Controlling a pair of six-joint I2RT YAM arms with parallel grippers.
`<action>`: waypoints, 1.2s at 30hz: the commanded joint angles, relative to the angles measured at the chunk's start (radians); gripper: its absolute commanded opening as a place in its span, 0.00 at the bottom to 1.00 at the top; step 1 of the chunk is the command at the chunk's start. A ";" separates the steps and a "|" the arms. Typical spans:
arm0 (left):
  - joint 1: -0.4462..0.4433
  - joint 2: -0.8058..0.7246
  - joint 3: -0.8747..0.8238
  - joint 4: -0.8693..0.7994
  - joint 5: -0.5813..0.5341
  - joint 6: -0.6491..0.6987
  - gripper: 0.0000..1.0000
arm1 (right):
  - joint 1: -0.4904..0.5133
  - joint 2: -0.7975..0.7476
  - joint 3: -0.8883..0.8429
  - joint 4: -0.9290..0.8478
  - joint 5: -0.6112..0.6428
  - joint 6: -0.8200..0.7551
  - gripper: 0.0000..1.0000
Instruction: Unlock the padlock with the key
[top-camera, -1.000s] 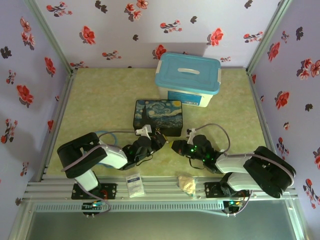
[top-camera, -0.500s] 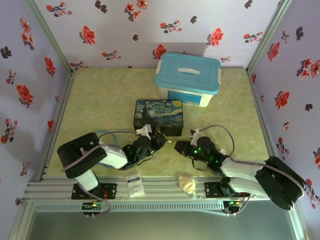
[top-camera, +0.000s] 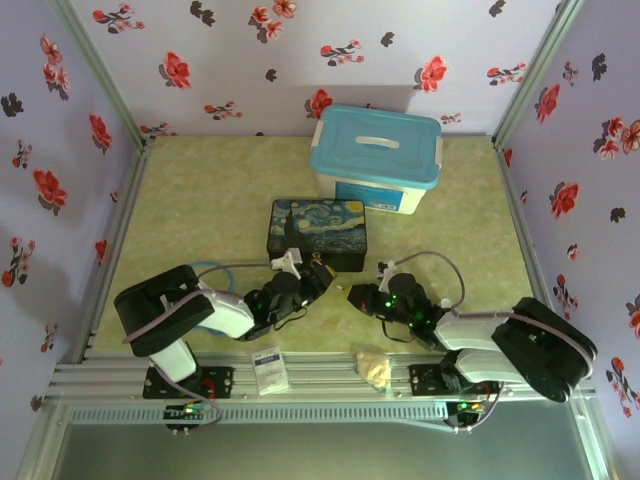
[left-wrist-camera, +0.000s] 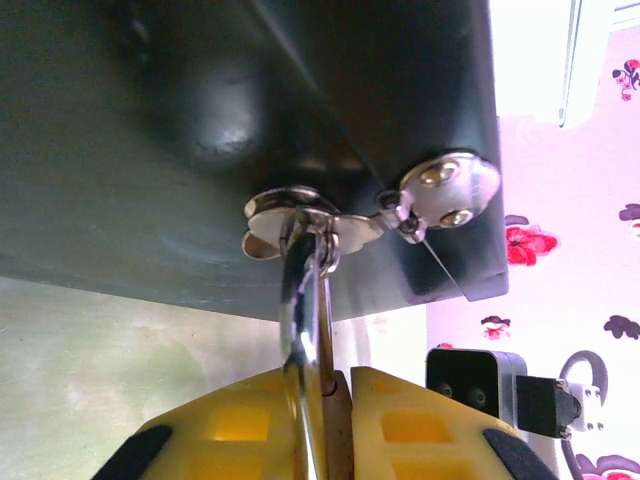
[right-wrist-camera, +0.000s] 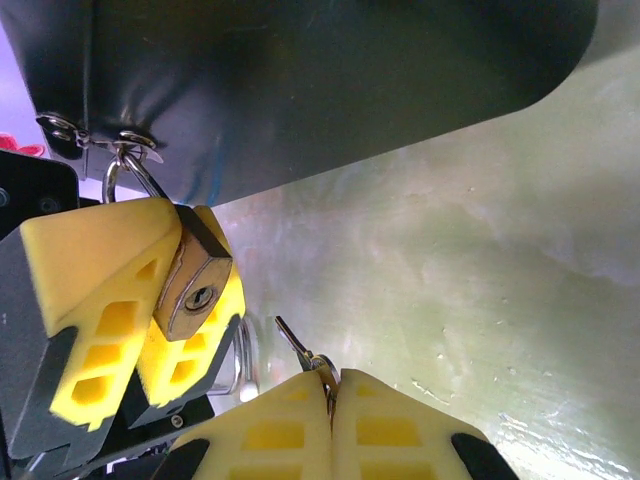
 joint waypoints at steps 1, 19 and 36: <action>0.007 -0.009 -0.004 0.107 0.003 -0.011 0.00 | -0.006 0.001 0.006 0.067 0.015 0.006 0.00; 0.010 -0.014 -0.007 0.123 0.012 -0.013 0.00 | -0.006 -0.010 0.022 0.081 0.013 -0.008 0.00; 0.008 0.012 -0.010 0.146 -0.007 -0.010 0.00 | -0.011 -0.025 0.012 0.056 0.017 -0.006 0.00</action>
